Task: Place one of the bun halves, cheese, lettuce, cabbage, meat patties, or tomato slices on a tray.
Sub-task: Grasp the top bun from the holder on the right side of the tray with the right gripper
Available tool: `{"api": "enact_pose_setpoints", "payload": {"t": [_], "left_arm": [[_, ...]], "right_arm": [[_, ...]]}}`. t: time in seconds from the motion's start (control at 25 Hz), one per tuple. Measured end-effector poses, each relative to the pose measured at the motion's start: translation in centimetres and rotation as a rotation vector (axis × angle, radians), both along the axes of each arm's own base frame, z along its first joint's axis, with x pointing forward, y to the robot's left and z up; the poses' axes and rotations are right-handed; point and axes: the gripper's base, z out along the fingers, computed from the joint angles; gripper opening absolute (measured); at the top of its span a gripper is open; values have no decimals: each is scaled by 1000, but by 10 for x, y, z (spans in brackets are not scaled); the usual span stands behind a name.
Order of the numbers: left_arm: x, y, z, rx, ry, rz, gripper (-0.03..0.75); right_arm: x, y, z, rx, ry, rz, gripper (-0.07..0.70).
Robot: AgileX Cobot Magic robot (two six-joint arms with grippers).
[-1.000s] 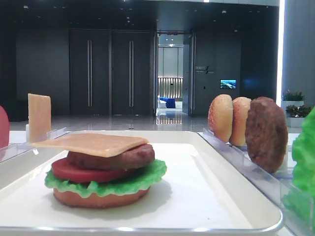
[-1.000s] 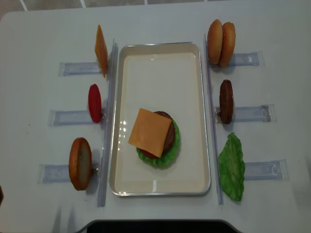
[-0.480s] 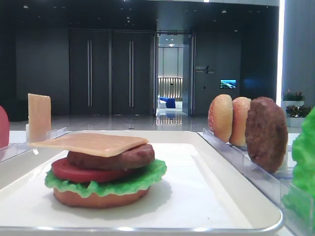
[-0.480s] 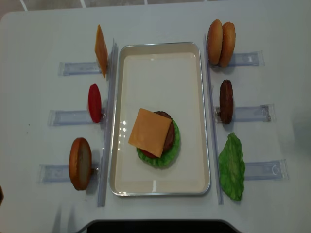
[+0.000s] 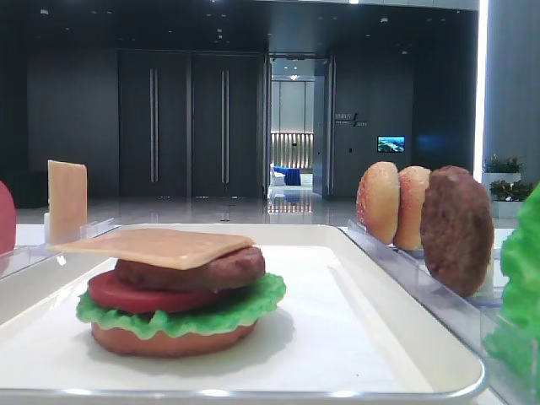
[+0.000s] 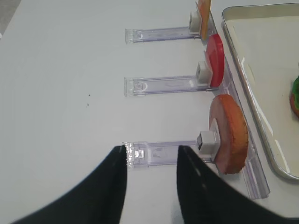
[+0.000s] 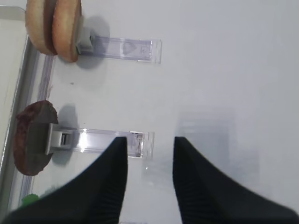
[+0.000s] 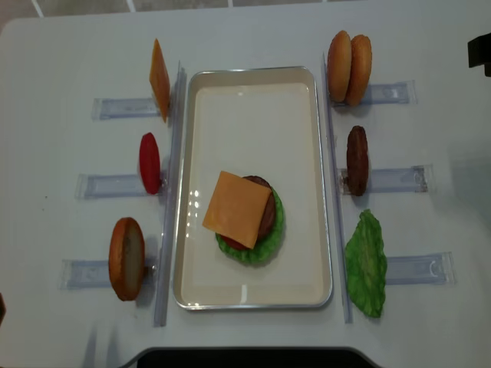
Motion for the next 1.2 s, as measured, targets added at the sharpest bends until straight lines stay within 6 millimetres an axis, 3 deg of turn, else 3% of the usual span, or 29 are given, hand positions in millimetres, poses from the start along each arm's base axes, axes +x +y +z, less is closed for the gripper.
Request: {"api": "enact_pose_setpoints", "payload": {"t": [0.52,0.88,1.2], "left_arm": [[0,0,0,-5,0,3,282],[0,0,0,-5,0,3,282],[0,0,0,-5,0,3,282]], "right_arm": [[60,6,-4,-32,221,27,235],[107,15,2,4,182,66,235],[136,18,-7,-9,181,92,235]]}}
